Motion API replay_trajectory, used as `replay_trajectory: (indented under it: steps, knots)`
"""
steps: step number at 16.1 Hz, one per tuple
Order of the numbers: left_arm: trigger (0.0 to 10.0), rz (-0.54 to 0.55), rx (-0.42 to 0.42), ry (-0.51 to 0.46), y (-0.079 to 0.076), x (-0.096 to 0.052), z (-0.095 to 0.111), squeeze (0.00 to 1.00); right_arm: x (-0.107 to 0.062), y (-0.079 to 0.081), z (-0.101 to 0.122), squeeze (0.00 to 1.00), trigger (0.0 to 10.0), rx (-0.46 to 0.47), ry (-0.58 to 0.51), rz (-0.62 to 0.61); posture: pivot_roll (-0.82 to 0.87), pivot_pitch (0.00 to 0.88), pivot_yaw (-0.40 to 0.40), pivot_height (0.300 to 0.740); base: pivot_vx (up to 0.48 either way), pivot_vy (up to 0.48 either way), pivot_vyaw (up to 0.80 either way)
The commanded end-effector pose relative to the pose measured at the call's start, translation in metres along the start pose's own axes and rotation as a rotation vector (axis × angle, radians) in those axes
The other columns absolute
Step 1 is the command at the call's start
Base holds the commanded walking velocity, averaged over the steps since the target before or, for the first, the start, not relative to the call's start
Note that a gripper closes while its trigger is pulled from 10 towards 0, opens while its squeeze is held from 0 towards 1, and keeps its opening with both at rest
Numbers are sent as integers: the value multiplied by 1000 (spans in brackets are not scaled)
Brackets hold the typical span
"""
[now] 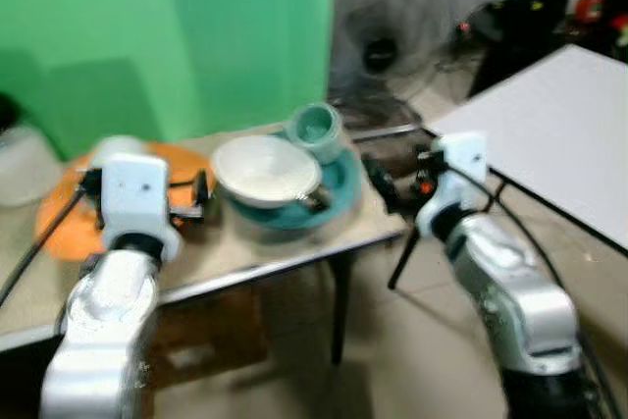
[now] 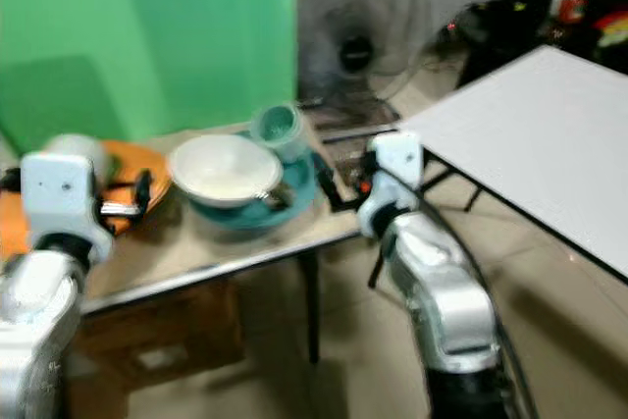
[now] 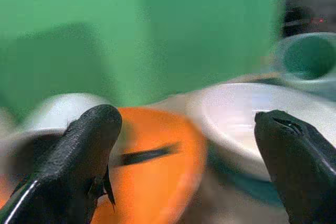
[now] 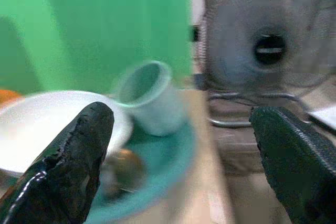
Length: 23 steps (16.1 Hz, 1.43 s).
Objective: Setting the table
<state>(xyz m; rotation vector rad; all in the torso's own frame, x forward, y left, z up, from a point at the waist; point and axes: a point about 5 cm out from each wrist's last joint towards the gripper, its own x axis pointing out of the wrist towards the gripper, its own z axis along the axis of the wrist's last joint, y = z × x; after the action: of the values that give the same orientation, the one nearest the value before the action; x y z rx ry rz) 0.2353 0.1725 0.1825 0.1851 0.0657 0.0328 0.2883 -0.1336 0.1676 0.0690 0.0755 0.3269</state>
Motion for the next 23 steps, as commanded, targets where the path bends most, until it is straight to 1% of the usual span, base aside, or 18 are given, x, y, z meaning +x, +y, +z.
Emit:
replay_trajectory:
  steps: [1,3,5,7,8,9,10,11,12,14,16,17,18,19,20,21,22,23]
  knots:
    - [10000,5,18,-18,3,1,3,0,5,1,8,0,10000,3,-33,6,9,0,27,740,307,0,0]
    - [10000,-22,18,-18,-3,2,3,0,5,-1,12,0,10000,-1,-47,-8,-6,0,39,740,298,0,0]
    - [10000,-39,33,-29,-6,5,5,0,8,-2,17,0,10000,-1,-63,-19,5,0,33,740,291,0,0]
    - [10000,-36,43,-34,-4,5,5,0,13,0,19,0,10000,2,-67,-13,11,0,26,740,291,0,0]
    - [10000,-27,47,-32,-2,4,5,0,17,2,20,0,10000,-1,-67,1,16,0,17,740,289,0,0]
    - [10000,-9,53,-28,3,2,5,0,24,9,22,0,10000,-21,-67,35,25,0,10,740,285,0,0]
    - [10000,-2,55,-26,4,0,5,0,27,12,23,0,10000,-35,-69,48,30,0,6,740,281,0,0]
    - [10000,4,67,-23,5,-2,4,0,31,16,24,0,10000,-60,-67,63,44,0,-5,740,274,0,800]
    - [10000,5,70,-23,6,-3,4,0,32,17,25,0,10000,-64,-67,70,49,0,-8,740,270,0,800]
    - [10000,-6,93,-24,4,-6,4,0,35,17,27,0,10000,-25,-74,68,57,0,-12,740,133,0,400]
    - [10000,-61,112,-29,0,-7,6,0,40,14,30,0,10000,-17,-58,37,56,0,-7,740,0,0,0]
    - [10000,-117,137,-30,-4,-5,9,0,44,13,35,0,10000,2,-46,37,54,0,-5,740,0,0,0]
    - [10000,-160,152,-39,-7,-3,12,0,49,11,35,0,10000,19,15,12,54,0,-4,740,0,0,0]
    - [10000,-205,153,-51,-10,-2,15,0,54,12,35,0,10000,20,63,23,52,0,-1,740,0,0,0]
    - [10000,-276,162,-58,-14,-2,18,0,63,8,37,0,10000,9,116,-9,47,0,3,740,0,0,0]
    - [10000,-329,157,-57,-18,-3,18,0,68,2,40,0,10000,-8,149,-59,43,0,4,740,0,0,0]
    - [10000,-351,155,-58,-19,-4,19,0,70,0,41,0,10000,-14,154,-73,42,0,2,740,0,0,0]
    - [10000,-400,142,-56,-22,-6,19,0,74,-7,43,0,10000,-15,187,-119,39,0,-2,740,0,0,0]
